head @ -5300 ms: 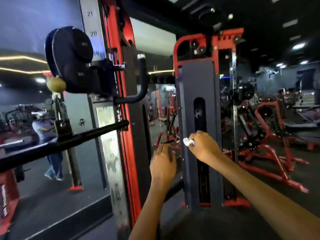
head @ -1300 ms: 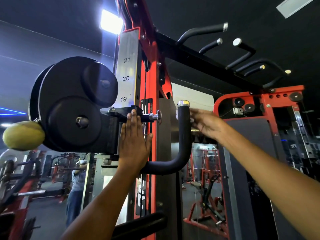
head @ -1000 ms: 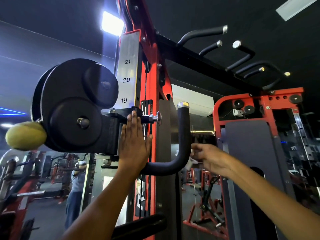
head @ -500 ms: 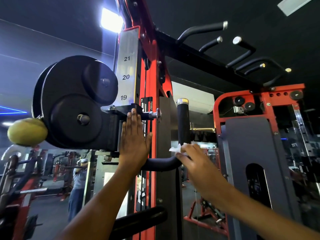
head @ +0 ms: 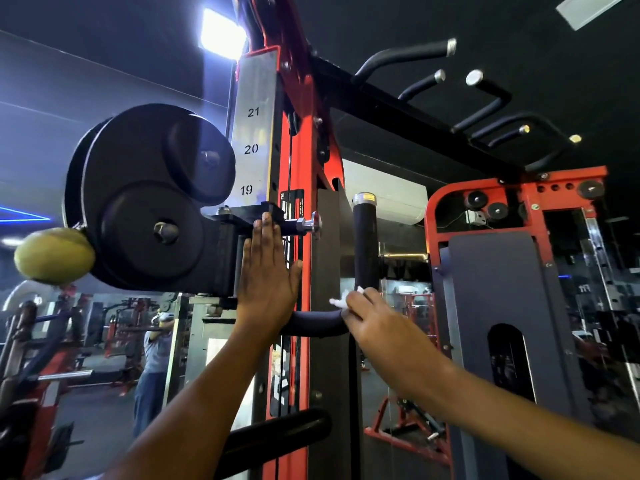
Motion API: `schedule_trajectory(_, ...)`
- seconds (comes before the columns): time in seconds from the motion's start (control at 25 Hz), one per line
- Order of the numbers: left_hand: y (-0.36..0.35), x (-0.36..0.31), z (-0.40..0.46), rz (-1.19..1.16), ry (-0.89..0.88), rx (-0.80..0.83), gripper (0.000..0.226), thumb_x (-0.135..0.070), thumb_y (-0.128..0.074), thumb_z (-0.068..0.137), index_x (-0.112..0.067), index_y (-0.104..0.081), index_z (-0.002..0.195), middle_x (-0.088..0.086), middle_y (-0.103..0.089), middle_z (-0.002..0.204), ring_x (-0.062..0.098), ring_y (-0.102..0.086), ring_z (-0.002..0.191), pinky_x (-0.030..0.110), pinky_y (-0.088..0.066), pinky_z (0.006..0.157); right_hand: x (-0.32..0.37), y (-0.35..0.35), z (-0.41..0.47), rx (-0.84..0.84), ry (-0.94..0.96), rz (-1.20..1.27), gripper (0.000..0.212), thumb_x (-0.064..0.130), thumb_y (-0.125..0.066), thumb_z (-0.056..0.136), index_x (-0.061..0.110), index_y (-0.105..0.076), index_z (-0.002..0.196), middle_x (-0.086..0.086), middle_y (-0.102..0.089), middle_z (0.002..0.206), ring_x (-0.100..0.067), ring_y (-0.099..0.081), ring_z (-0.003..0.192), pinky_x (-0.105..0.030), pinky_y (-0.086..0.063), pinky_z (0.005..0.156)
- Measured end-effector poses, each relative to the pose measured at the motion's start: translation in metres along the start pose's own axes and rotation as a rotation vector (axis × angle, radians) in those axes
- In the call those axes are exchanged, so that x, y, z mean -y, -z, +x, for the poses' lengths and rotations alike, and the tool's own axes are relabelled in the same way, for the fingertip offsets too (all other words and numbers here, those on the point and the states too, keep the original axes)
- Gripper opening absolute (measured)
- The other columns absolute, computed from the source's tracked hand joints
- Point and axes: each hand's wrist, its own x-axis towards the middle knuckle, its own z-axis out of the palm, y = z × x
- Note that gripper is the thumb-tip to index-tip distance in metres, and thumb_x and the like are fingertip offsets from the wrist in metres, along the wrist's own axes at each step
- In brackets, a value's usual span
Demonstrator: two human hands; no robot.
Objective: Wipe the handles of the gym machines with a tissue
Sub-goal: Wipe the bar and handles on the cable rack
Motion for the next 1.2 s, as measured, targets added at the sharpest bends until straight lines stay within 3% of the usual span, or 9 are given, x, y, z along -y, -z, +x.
schedule_trajectory(0.08,0.001,-0.001,0.000,-0.008,0.000,0.004,0.070,-0.046,-0.012,0.098,-0.006,0.010,0.151,0.008,0.021,0.159,0.019,0.019,0.147,0.031,0.012,0.118,-0.017,0.012,0.028,0.042,0.044,-0.087,0.021,0.010,-0.059,0.086,0.004,-0.062,0.106,-0.014,-0.054,0.109,-0.026,-0.053,0.098,-0.039,-0.051,0.081)
schedule_trajectory(0.16,0.002,-0.001,0.000,0.006,0.000,0.003,0.070,-0.043,-0.018,0.100,-0.005,0.009,0.152,0.009,0.021,0.159,0.020,0.018,0.147,0.031,0.012,0.117,-0.048,0.031,0.074,-0.146,0.012,-0.135,0.026,0.006,-0.043,0.094,0.002,-0.056,0.116,-0.015,-0.047,0.120,-0.028,-0.043,0.111,-0.037,-0.041,0.091)
schedule_trajectory(0.36,0.003,-0.001,0.000,0.023,-0.006,0.002,0.069,-0.042,-0.019,0.101,-0.006,0.015,0.149,0.010,0.024,0.158,0.020,0.020,0.146,0.031,0.013,0.117,-0.040,0.031,0.063,-0.095,-0.096,-0.155,0.046,0.004,-0.052,0.090,0.004,-0.043,0.135,-0.012,-0.040,0.131,-0.023,-0.040,0.120,-0.032,-0.045,0.091)
schedule_trajectory(0.52,0.001,-0.001,0.000,0.015,-0.003,-0.002,0.068,-0.043,-0.017,0.100,-0.008,0.020,0.145,0.009,0.026,0.157,0.019,0.023,0.145,0.032,0.015,0.116,-0.015,0.012,0.032,0.071,0.132,-0.189,0.029,0.011,-0.060,0.087,0.002,-0.058,0.115,-0.014,-0.051,0.122,-0.026,-0.050,0.110,-0.038,-0.050,0.084)
schedule_trajectory(0.64,0.002,0.000,0.000,0.021,-0.003,0.002,0.070,-0.043,-0.015,0.099,-0.006,0.016,0.149,0.010,0.023,0.159,0.020,0.020,0.146,0.032,0.014,0.116,-0.057,0.038,0.089,-0.222,0.140,-0.258,0.029,0.014,-0.038,0.098,0.006,-0.051,0.123,-0.009,-0.045,0.125,-0.023,-0.045,0.113,-0.035,-0.039,0.094)
schedule_trajectory(0.84,0.002,0.001,0.001,-0.014,-0.007,-0.006,0.071,-0.041,-0.025,0.102,-0.005,0.011,0.151,0.009,0.021,0.159,0.020,0.018,0.147,0.032,0.012,0.117,-0.045,0.024,0.066,-0.104,-0.062,-0.191,0.040,0.007,-0.057,0.089,0.002,-0.052,0.128,-0.012,-0.045,0.127,-0.024,-0.046,0.120,-0.027,-0.041,0.098)
schedule_trajectory(0.96,0.001,0.000,0.001,-0.031,-0.008,-0.016,0.071,-0.041,-0.025,0.101,-0.005,0.010,0.152,0.009,0.021,0.160,0.019,0.018,0.147,0.031,0.012,0.117,-0.015,0.009,0.017,-0.015,0.066,-0.189,0.041,0.009,-0.069,0.081,0.000,-0.058,0.120,-0.013,-0.049,0.126,-0.024,-0.052,0.115,-0.029,-0.051,0.090)
schedule_trajectory(1.04,0.001,0.000,0.001,-0.036,-0.006,-0.017,0.071,-0.042,-0.024,0.101,-0.005,0.011,0.152,0.008,0.021,0.160,0.017,0.020,0.146,0.030,0.013,0.116,-0.039,0.019,0.041,-0.121,0.036,-0.146,0.045,0.004,-0.061,0.086,0.001,-0.052,0.129,-0.015,-0.049,0.125,-0.025,-0.051,0.114,-0.027,-0.046,0.095)
schedule_trajectory(1.2,0.000,0.000,-0.001,-0.031,0.001,-0.015,0.071,-0.042,-0.022,0.101,-0.006,0.013,0.151,0.008,0.023,0.159,0.016,0.022,0.145,0.031,0.013,0.117,-0.076,0.039,0.095,-0.444,-0.292,0.169,0.022,-0.007,-0.059,0.083,0.002,-0.071,0.100,-0.010,-0.065,0.097,-0.021,-0.061,0.086,-0.011,-0.043,0.078)
